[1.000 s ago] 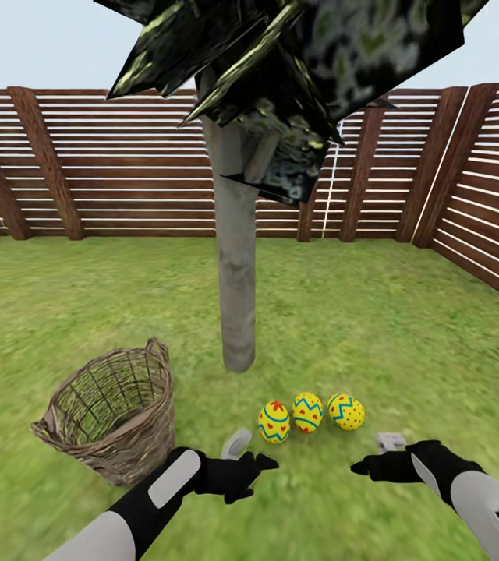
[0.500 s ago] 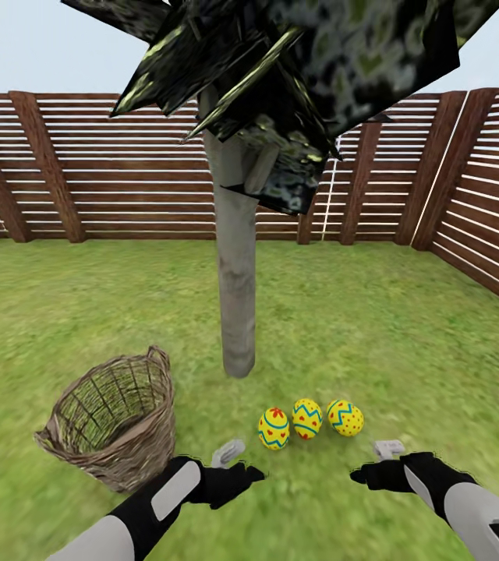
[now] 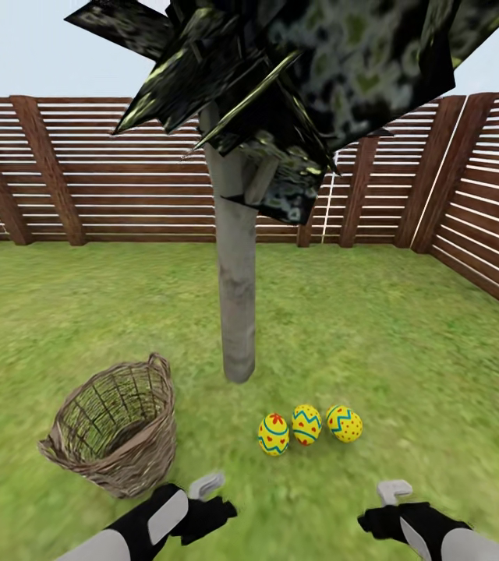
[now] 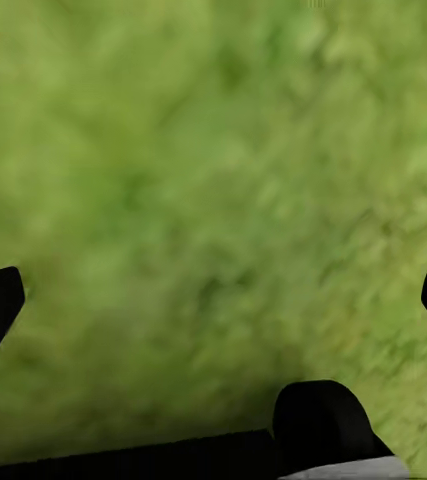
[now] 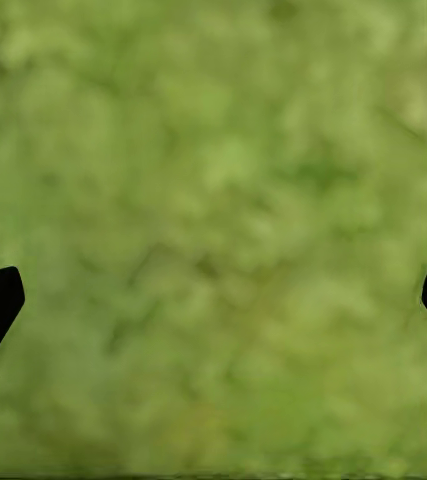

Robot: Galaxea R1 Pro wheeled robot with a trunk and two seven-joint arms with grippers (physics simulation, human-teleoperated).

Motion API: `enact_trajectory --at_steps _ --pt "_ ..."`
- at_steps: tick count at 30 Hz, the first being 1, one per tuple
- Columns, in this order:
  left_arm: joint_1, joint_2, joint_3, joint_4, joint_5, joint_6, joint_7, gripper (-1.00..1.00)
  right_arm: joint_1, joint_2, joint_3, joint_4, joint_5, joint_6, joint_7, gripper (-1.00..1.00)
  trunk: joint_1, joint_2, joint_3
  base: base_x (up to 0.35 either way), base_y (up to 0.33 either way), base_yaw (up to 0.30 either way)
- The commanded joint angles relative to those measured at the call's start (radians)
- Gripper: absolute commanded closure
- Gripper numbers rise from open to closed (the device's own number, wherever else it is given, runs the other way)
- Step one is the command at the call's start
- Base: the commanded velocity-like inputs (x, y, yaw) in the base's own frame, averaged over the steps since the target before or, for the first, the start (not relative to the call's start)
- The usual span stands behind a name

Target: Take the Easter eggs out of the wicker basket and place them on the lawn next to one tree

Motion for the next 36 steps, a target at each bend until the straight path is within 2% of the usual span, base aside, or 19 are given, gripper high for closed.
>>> enact_trajectory --at_steps 1,4,7,9,10,12,15,16,21,24,27,29,30,36 --pt "-0.001 -0.001 -0.006 0.013 0.009 -0.003 0.009 -1.00 0.007 0.007 0.001 -0.002 0.011 0.003 -0.010 -1.00 -0.004 0.007 0.002 0.000 0.000 0.000" --pt "0.000 -0.003 -0.011 0.079 -0.002 -0.061 0.009 -1.00 0.030 0.022 0.001 0.001 0.014 0.000 -0.030 -1.00 -0.016 0.028 0.012 0.000 0.000 0.000" --pt "0.002 -0.017 -0.031 0.151 -0.012 -0.114 0.009 -1.00 0.065 0.025 0.000 0.006 0.010 -0.014 -0.036 -1.00 -0.027 0.049 0.021 0.000 0.000 0.000" --pt "0.010 -0.021 -0.045 0.178 -0.014 -0.130 0.009 -1.00 0.094 0.026 0.000 0.014 0.007 -0.056 -0.037 -1.00 -0.035 0.063 0.027 0.000 0.000 0.000" --pt "0.025 -0.021 -0.058 0.188 -0.018 -0.156 0.009 -1.00 0.130 0.027 0.000 0.022 0.008 -0.130 -0.037 -1.00 -0.039 0.070 0.031 0.000 0.000 0.000" --pt "0.040 -0.019 -0.073 0.192 -0.026 -0.192 0.009 -1.00 0.160 0.027 0.000 0.025 0.009 -0.182 -0.039 -1.00 -0.046 0.084 0.037 0.000 0.000 0.000" --pt "0.065 -0.018 -0.091 0.213 -0.042 -0.246 0.012 -1.00 0.190 0.027 0.000 0.027 0.008 -0.216 -0.072 -1.00 -0.058 0.105 0.046 0.000 0.000 0.000" --pt "0.074 -0.019 -0.095 0.235 -0.050 -0.272 0.021 -1.00 0.198 0.030 0.000 0.034 0.007 -0.223 -0.111 -1.00 -0.062 0.112 0.049 0.000 0.000 0.000" --pt "0.120 -0.019 -0.099 0.265 -0.074 -0.376 0.093 -1.00 0.221 0.053 0.000 0.060 0.007 -0.233 -0.210 -1.00 -0.081 0.147 0.065 0.000 0.000 0.000" --pt "0.151 -0.016 -0.100 0.268 -0.099 -0.401 0.129 -1.00 0.241 0.058 0.001 0.063 0.008 -0.234 -0.222 -1.00 -0.092 0.168 0.074 0.000 0.000 0.000" --pt "0.180 -0.001 -0.101 0.271 -0.122 -0.436 0.143 -1.00 0.266 0.082 0.001 0.064 0.012 -0.234 -0.226 -1.00 -0.104 0.189 0.084 0.000 0.000 0.000" --pt "0.200 0.010 -0.101 0.282 -0.128 -0.494 0.150 -1.00 0.290 0.105 0.000 0.066 0.012 -0.232 -0.229 -1.00 -0.111 0.203 0.090 0.000 0.000 0.000" --pt "0.208 0.008 -0.101 0.293 -0.129 -0.507 0.163 -1.00 0.303 0.109 0.000 0.066 0.010 -0.231 -0.229 -1.00 -0.115 0.210 0.093 0.000 0.000 0.000" --pt "0.227 0.010 -0.101 0.303 -0.134 -0.548 0.220 -1.00 0.312 0.111 0.000 0.069 0.006 -0.231 -0.227 -1.00 -0.138 0.252 0.112 0.000 0.000 0.000"
